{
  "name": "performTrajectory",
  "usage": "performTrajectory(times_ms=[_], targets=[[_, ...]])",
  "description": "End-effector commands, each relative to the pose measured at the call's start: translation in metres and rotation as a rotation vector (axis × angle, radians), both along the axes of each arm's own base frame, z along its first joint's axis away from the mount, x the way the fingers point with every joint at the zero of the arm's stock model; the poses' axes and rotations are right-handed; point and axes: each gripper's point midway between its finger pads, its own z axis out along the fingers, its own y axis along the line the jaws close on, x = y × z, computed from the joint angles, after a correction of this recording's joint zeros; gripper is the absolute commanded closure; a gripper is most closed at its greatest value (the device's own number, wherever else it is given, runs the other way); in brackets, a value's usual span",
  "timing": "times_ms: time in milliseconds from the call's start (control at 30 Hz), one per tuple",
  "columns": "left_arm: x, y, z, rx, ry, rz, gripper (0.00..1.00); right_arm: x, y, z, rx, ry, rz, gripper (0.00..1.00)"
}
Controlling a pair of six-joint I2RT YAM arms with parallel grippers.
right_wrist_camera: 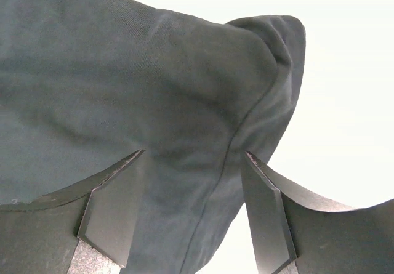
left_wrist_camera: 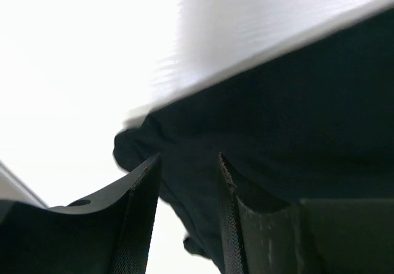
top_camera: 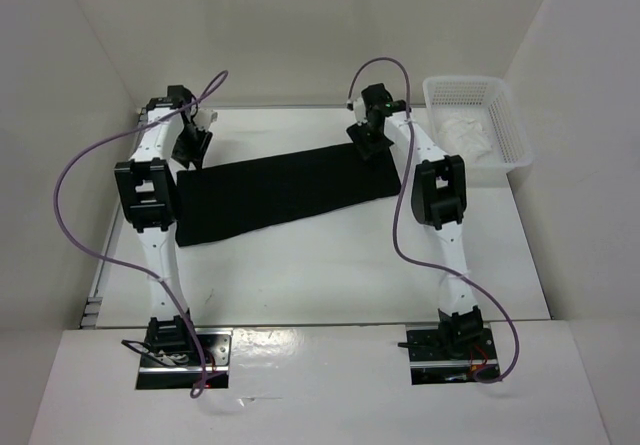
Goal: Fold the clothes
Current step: Fold the tank top
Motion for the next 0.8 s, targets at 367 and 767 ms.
performTrajectory(times_ms=[367,767], targets=[[-0.101,0.008,0.081,0.042,-0.011,0.040,0.47,-0.079,0.011,0.133,0.062,-0.167,0.095,0.22],[-0.157,0.012,0.049,0.060,0.058,0.114,0.47,-0.108,0.025,0.095,0.052,-0.111,0.161,0.22]])
